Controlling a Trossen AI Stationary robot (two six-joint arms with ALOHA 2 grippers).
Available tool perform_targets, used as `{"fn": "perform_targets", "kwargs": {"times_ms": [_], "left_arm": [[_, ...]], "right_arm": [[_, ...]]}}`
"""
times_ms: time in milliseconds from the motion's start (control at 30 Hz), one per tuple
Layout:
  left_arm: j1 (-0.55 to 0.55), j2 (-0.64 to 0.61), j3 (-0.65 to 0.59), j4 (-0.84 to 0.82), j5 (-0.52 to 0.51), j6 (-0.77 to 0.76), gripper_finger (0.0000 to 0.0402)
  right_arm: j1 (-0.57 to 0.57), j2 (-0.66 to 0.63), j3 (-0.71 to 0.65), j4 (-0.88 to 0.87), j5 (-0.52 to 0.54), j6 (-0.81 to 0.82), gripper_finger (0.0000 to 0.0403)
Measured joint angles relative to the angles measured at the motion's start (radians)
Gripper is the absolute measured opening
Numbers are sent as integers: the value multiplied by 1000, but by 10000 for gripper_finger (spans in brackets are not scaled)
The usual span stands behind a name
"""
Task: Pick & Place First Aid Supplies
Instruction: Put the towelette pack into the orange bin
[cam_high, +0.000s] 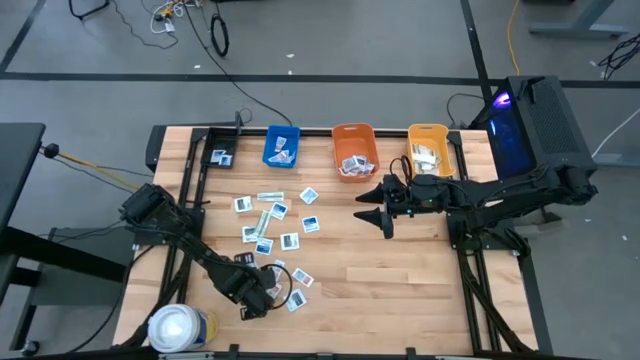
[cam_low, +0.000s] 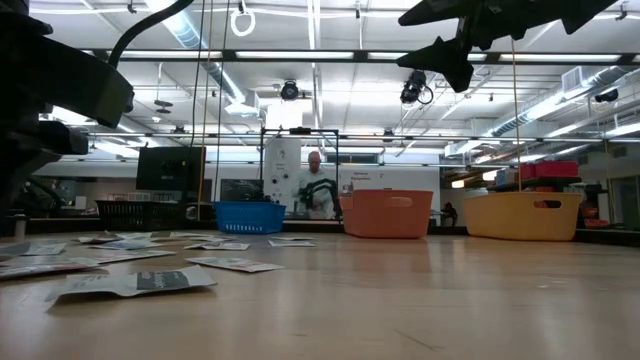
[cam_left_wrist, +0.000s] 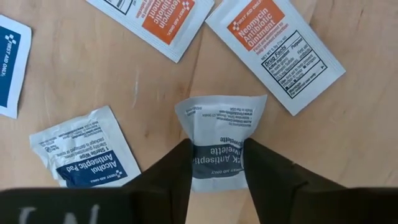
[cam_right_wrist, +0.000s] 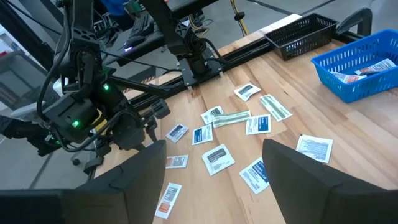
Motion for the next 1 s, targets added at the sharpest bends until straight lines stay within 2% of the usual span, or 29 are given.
{"fn": "perform_targets", "kwargs": {"times_ms": [267, 533, 700, 833, 1000], "left_arm": [[0, -35, -1, -9, -6, 0, 131], [6, -172, 0, -32, -37, 48, 130], [43, -277, 0, -39, -112, 102, 130], [99, -346, 0, -47, -179, 143, 130], [177, -395, 0, -51, -197, 198, 130]], "right_arm": [[0, 0, 0, 0, 0, 0, 267], [0, 0, 0, 17, 1, 0, 267], [0, 0, 0, 17, 0, -30, 265], [0, -7, 0, 20, -21, -53, 248], [0, -43, 0, 19, -58, -56, 203]]}}
